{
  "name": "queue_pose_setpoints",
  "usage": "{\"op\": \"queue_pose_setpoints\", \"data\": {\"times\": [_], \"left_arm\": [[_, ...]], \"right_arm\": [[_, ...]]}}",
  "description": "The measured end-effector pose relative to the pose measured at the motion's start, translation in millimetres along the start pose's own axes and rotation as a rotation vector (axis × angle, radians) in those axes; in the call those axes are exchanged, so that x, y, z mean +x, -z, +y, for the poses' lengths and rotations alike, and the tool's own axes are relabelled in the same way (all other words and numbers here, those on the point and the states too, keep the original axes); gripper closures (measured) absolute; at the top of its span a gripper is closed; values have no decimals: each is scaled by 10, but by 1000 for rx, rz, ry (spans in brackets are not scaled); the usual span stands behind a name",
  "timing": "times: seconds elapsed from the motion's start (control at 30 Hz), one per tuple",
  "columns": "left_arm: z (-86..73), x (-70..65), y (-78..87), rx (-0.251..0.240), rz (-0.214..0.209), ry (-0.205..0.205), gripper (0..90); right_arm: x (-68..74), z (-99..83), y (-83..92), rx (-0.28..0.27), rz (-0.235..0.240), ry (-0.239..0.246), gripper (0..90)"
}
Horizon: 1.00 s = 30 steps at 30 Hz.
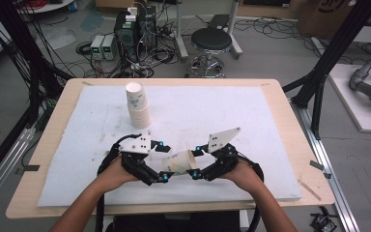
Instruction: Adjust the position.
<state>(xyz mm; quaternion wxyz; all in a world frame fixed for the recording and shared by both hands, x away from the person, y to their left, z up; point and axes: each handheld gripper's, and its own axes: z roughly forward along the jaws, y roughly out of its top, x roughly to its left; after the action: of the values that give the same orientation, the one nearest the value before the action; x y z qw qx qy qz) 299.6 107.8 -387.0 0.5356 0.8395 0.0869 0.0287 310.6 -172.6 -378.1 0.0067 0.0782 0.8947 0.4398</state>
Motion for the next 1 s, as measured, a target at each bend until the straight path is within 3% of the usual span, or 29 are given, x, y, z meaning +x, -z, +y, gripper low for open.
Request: {"op": "queue_pose_setpoints", "data": {"times": [0.33,0.73,1.0], "left_arm": [[10,12,-97,123,-7,-31,168],[28,29,-147,186,-2,-39,189],[17,41,-206,220,-14,-34,221]], "right_arm": [[13,281,-33,145,-18,80,358],[49,528,-146,332,-46,169,358],[81,610,-215,395,-38,196,358]]}}
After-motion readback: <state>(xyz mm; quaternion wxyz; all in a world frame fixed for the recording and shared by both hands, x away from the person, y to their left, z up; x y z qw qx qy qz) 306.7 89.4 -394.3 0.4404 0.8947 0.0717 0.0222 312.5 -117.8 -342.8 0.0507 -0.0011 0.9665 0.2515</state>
